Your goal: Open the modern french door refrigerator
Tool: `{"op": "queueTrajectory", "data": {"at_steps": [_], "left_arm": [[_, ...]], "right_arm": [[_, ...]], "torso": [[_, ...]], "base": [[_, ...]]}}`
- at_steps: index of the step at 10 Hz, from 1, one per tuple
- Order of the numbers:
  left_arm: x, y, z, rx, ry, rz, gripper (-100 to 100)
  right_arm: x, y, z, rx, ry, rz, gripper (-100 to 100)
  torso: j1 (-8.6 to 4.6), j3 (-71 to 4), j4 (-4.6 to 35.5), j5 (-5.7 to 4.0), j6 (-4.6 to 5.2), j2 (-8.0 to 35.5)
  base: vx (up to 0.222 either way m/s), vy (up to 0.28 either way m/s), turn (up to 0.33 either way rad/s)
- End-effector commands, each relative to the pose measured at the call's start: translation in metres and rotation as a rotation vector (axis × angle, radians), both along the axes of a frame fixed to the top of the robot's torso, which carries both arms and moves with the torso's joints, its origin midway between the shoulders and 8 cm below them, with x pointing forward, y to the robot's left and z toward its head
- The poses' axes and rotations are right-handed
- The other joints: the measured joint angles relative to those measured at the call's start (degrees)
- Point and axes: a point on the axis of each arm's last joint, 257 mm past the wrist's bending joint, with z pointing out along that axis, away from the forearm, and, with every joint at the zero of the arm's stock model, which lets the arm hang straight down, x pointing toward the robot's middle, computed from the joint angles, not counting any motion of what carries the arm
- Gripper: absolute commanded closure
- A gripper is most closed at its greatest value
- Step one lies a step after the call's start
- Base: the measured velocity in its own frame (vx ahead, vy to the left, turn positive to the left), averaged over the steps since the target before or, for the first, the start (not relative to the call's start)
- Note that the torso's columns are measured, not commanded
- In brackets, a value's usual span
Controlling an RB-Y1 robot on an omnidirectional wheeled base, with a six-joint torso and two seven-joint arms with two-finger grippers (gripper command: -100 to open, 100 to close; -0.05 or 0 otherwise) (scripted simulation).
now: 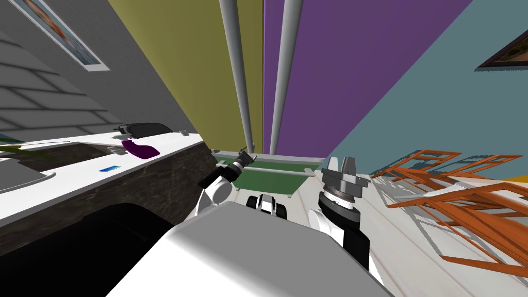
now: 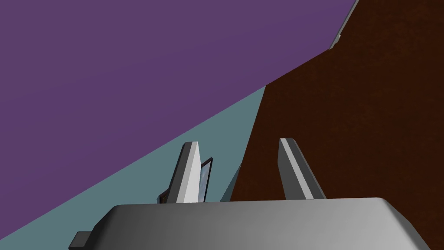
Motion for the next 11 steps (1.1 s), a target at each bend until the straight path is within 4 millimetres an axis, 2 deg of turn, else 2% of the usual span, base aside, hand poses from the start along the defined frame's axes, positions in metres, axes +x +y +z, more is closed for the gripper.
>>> {"op": "queueTrajectory", "data": {"at_steps": [1,2,3,4,5,11], "left_arm": [[0.003,-0.002,0.006,0.001,0.000,-0.008,-100],[0.002,-0.001,0.005,0.001,-0.002,-0.006,-100],[0.000,0.000,0.000,0.000,0.000,0.000,100],[0.000,0.001,0.004,0.000,-0.005,0.000,100],[0.000,-0.015,0.009,-0.002,-0.016,-0.050,100],[-0.008,-0.069,0.011,-0.002,-0.008,-0.222,100]], "right_arm": [[0.000,0.000,0.000,0.000,0.000,0.000,0],[0.000,0.000,0.000,0.000,0.000,0.000,0],[0.000,0.000,0.000,0.000,0.000,0.000,0],[0.000,0.000,0.000,0.000,0.000,0.000,0],[0.000,0.000,0.000,0.000,0.000,0.000,0],[0.000,0.000,0.000,0.000,0.000,0.000,0]], "torso": [[-0.04,-0.1,0.0,-0.01,-0.01,-0.2],[-0.15,-0.2,-0.1,-0.04,0.00,-0.3],[-0.08,-0.1,0.0,-0.03,0.00,-0.1],[-0.04,0.1,-0.1,0.01,0.17,0.2],[-0.35,0.1,-0.1,-0.06,0.23,0.1],[-0.33,0.1,0.1,-0.13,0.10,0.2]], "base": [[0.094,-0.038,0.038],[0.040,-0.022,0.009],[-0.062,0.036,-0.029],[-0.036,0.039,0.014],[-0.086,0.159,-0.095],[-0.197,0.210,-0.135]]}}
